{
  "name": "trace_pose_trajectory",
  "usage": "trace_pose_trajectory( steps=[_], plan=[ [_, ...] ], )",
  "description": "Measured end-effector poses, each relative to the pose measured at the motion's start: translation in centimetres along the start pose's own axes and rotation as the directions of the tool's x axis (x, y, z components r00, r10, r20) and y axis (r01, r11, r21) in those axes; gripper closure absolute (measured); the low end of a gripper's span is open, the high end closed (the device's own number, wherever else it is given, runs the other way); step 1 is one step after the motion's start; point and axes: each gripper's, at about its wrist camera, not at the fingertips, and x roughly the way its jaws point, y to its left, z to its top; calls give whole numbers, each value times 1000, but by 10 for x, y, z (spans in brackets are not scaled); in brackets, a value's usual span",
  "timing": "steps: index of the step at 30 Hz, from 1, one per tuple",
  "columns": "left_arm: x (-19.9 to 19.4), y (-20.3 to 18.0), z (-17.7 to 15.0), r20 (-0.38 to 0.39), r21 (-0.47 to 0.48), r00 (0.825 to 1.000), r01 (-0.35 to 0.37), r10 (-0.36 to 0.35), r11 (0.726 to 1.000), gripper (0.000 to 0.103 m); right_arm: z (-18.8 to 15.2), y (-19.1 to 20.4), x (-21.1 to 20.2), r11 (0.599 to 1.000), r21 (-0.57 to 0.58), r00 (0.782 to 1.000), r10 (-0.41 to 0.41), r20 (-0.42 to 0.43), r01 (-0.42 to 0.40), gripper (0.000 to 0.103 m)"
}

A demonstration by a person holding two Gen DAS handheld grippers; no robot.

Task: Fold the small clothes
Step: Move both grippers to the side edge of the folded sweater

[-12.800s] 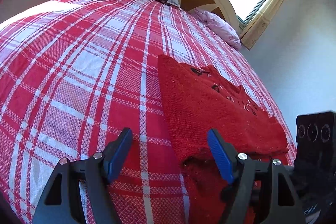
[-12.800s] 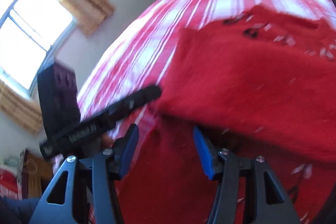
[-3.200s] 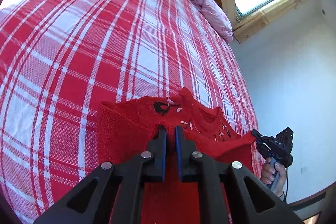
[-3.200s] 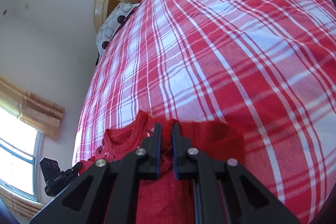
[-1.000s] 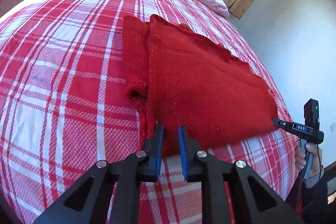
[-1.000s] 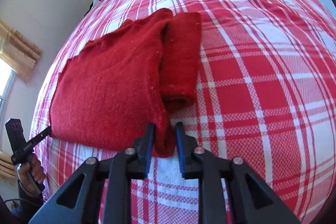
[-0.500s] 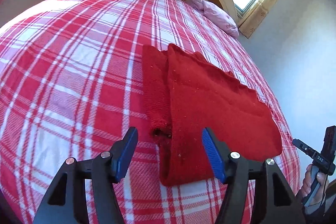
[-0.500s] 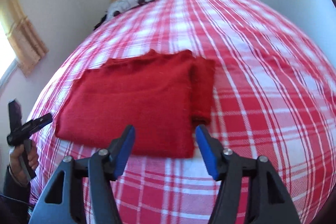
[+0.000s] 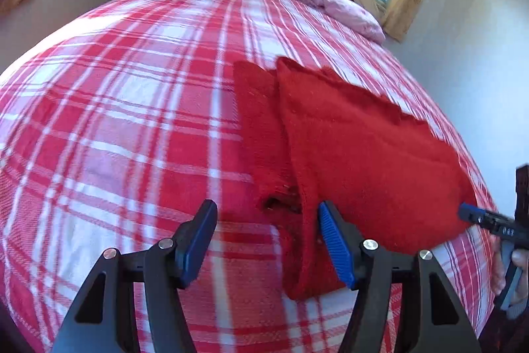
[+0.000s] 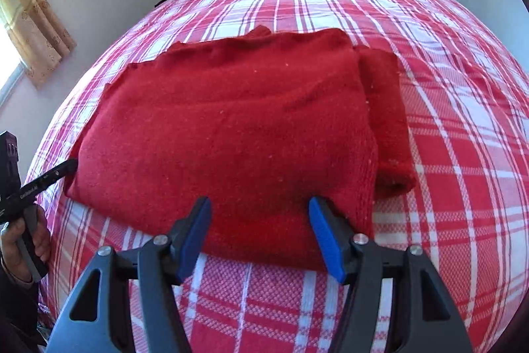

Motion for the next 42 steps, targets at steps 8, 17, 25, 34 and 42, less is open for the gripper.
trace_pose_trajectory(
  steps=[8, 17, 25, 34, 42],
  plan=[
    [-9, 43, -3, 64, -194, 994, 103, -92, 976, 38, -10, 22, -18, 997, -45, 998, -57, 31, 58, 38],
    [-25, 29, -1, 80, -76, 981, -173, 179, 982, 29, -21, 127, -15, 936, -341, 994, -62, 88, 88, 38],
    [-18, 45, -4, 25, -86, 982, -182, 185, 980, 19, -44, 208, 19, 824, -559, 995, -47, 93, 91, 37],
    [-12, 43, -4, 10, -54, 988, -153, 154, 987, 10, -59, 250, 36, 737, -659, 987, -81, 136, 152, 34],
    [-13, 46, -2, 10, -64, 993, -119, 120, 991, 8, -63, 261, 52, 682, -688, 968, -146, 206, 249, 34]
  ],
)
